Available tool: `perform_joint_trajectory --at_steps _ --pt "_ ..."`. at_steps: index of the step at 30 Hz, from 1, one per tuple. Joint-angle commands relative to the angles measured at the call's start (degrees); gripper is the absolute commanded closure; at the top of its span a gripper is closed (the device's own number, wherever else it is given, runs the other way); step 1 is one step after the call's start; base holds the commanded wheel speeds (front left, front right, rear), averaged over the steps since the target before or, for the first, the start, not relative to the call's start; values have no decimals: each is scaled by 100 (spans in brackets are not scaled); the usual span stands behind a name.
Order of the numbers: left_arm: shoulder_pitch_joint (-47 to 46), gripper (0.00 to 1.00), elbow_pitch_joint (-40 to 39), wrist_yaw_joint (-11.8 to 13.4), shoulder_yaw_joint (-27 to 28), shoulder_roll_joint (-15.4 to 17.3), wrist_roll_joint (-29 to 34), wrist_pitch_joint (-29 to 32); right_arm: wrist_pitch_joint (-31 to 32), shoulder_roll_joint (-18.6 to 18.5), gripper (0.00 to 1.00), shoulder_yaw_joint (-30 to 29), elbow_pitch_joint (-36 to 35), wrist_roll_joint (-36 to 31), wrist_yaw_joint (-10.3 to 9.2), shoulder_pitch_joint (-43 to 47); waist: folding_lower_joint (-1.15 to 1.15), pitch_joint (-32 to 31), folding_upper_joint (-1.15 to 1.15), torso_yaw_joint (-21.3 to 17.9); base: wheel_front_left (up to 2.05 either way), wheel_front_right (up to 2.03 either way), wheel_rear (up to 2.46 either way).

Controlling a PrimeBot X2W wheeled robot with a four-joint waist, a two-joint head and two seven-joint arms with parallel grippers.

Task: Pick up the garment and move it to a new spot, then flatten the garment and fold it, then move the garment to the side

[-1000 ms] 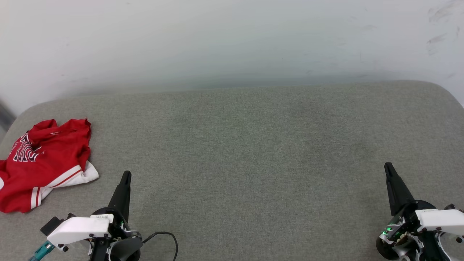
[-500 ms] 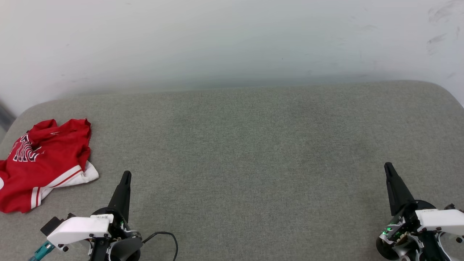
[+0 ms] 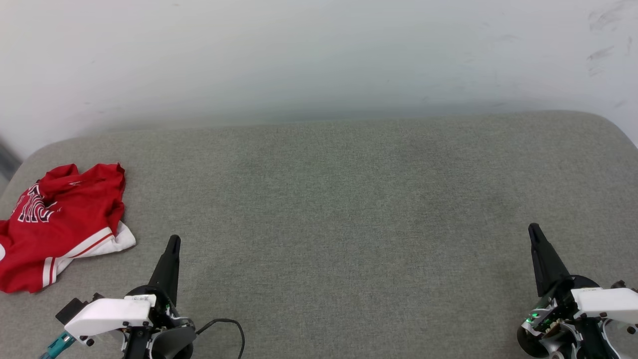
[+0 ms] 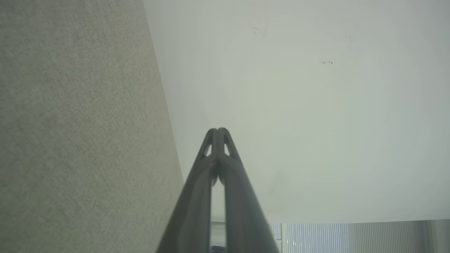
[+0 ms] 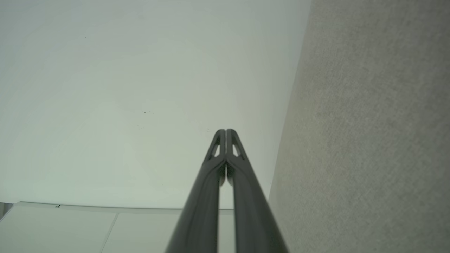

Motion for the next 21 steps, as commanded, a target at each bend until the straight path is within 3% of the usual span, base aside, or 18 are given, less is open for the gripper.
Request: perform_joint_trajectory --at_steps 1,21 --pt "-41 100 0 -21 12 -6 2 12 3 23 100 4 4 -24 -2 -60 0 0 0 0 0 0 0" --pt "-41 100 0 -21 12 -6 1 12 3 23 100 4 4 -24 -2 -60 0 0 0 0 0 0 0"
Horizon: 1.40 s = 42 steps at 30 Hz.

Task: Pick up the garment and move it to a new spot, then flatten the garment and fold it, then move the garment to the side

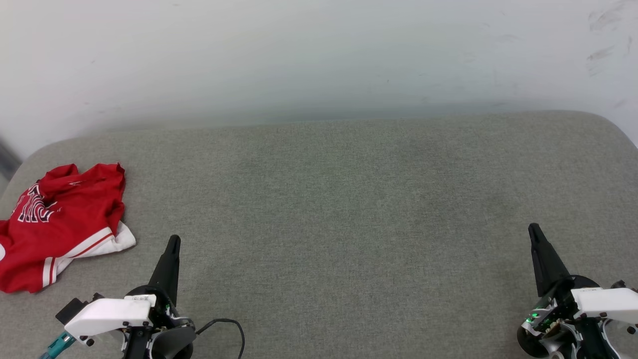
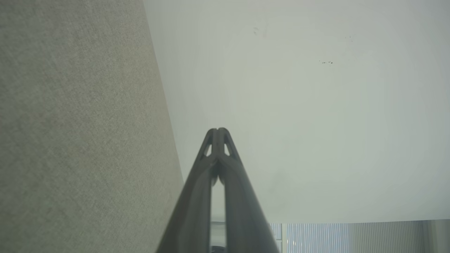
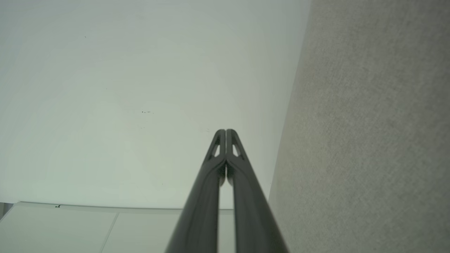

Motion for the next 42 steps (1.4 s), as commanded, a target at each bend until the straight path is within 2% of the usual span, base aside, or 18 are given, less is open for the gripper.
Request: perform_joint_trajectory --at_steps 1,11,12,25,37,42 --pt "-41 100 0 -21 12 -6 2 12 3 23 100 3 4 -24 -2 -60 0 0 0 0 0 0 0" --pt "-41 100 0 -21 12 -6 1 12 3 23 100 3 4 -25 -2 -60 0 0 0 0 0 0 0" --pt "0 0 0 0 0 0 0 0 0 0 0 0 0 0 0 0 0 0 0 0 0 0 0" --pt "265 0 -29 3 -31 -14 250 -316 -316 5 0 173 54 -253 -1 205 0 10 0 -7 0 0 0" --pt "341 0 -96 0 329 -10 1020 -624 -626 6 0 173 -149 -1530 -1 244 0 17 0 -8 0 0 0" --pt "343 0 -236 -1 588 -9 1582 -741 -741 6 0 142 -363 -2401 0 230 0 25 0 -6 0 0 0"
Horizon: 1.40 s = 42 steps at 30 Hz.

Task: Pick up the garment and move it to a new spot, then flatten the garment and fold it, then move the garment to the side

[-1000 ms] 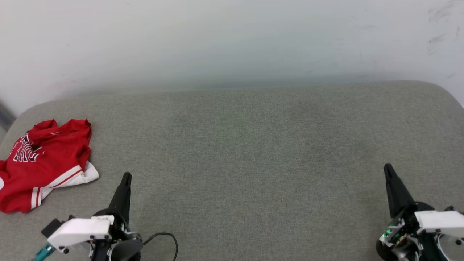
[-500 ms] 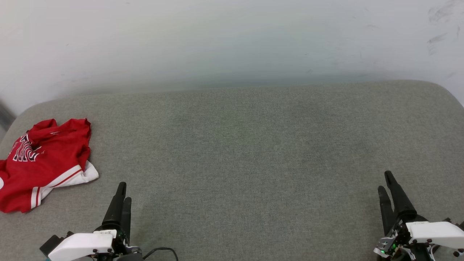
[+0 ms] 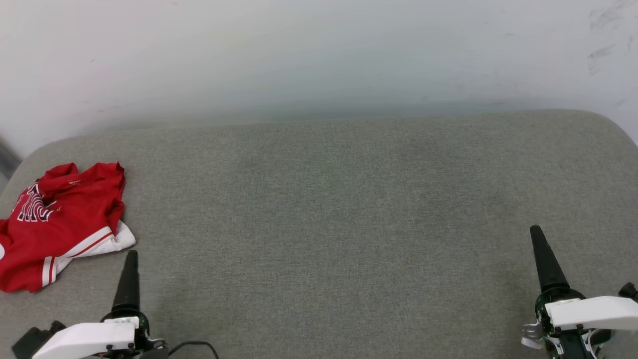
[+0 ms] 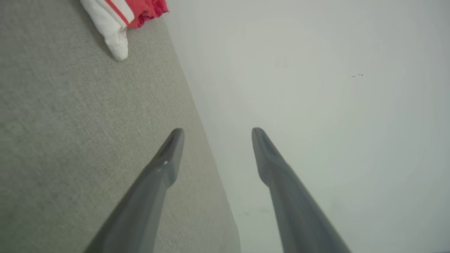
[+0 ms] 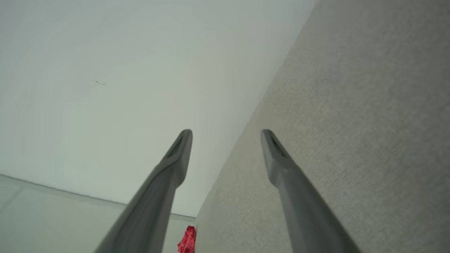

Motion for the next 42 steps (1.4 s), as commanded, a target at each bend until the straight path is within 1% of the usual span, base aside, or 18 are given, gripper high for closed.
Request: perform_joint_trajectory --at_steps 1,7,10,14,15,23,26,28,30,32,39,42 --pt "-60 0 -160 -9 100 21 230 -61 -66 -6 0 1 -202 -412 10 -75 0 3 0 0 0 0 0" --pt "-62 0 -514 63 270 24 949 -195 -198 -5 0 165 -641 -1612 10 -122 0 21 0 -3 0 0 0" --pt "-29 0 -811 196 221 24 1398 -255 -259 -5 0 209 -845 -2089 10 -150 0 36 0 -4 0 0 0" --pt "48 0 -1198 417 14 25 2019 -337 -340 -5 0 257 -1057 -2763 10 -167 0 55 0 -8 0 0 0" --pt "48 0 -1198 417 14 25 2019 -337 -340 -5 0 257 -1057 -2763 10 -167 0 55 0 -8 0 0 0" --pt "186 0 -1813 896 -667 27 3440 -488 -492 -4 0 441 -1292 -3874 11 -146 0 85 0 -17 0 0 0" --pt "215 0 -1942 1001 -937 37 3917 -542 -547 -4 0 504 -1359 -4222 11 -140 0 95 0 -18 0 0 0" --pt "228 0 -2002 1084 -1136 125 4171 -575 -583 -4 0 549 -1381 -4476 11 -127 0 100 0 -17 0 0 0" --pt "223 0 -2056 1234 -1360 242 4411 -610 -614 -4 0 587 -1409 -4696 11 -122 0 109 0 -17 0 0 0" --pt "203 0 -2095 1438 -1635 389 4646 -645 -648 -3 0 611 -1435 -4902 11 -121 0 119 0 -19 0 0 0" --pt "99 0 -2079 2311 -2589 917 5167 -759 -761 -3 0 589 -1391 -5575 12 -49 0 138 0 -40 0 0 0" --pt "41 0 -2024 2641 -2967 1124 5352 -803 -807 -3 0 548 -1326 -5819 12 -9 0 141 0 -49 0 0 0"
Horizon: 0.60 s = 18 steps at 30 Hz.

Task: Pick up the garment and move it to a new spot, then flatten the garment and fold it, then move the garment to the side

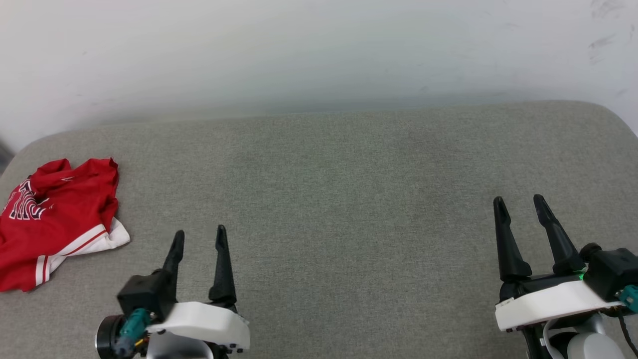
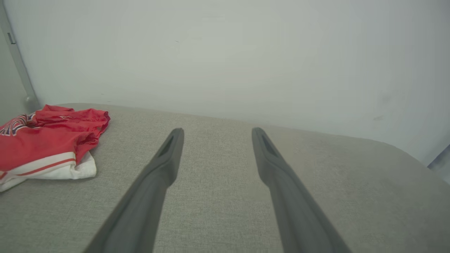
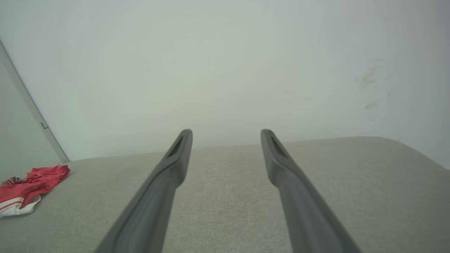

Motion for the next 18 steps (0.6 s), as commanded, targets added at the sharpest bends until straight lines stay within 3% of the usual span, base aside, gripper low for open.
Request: perform_joint_trajectory --at_steps 1,10,15,18 --pt "-134 0 -41 105 -108 86 131 -40 -57 -3 0 0 -42 -177 11 -2 0 -2 0 -2 0 0 0" --pt "-334 0 0 921 -1025 505 551 -201 -213 -2 0 84 -68 -910 12 44 0 -2 0 -15 0 0 0" --pt "-319 0 -159 1119 -1103 494 585 -272 -281 -2 0 42 -147 -1072 11 67 0 5 0 -8 0 0 0" --pt "-199 0 -251 1012 -992 436 521 -309 -318 -1 0 2 -162 -1078 7 79 0 7 0 -7 0 0 0"
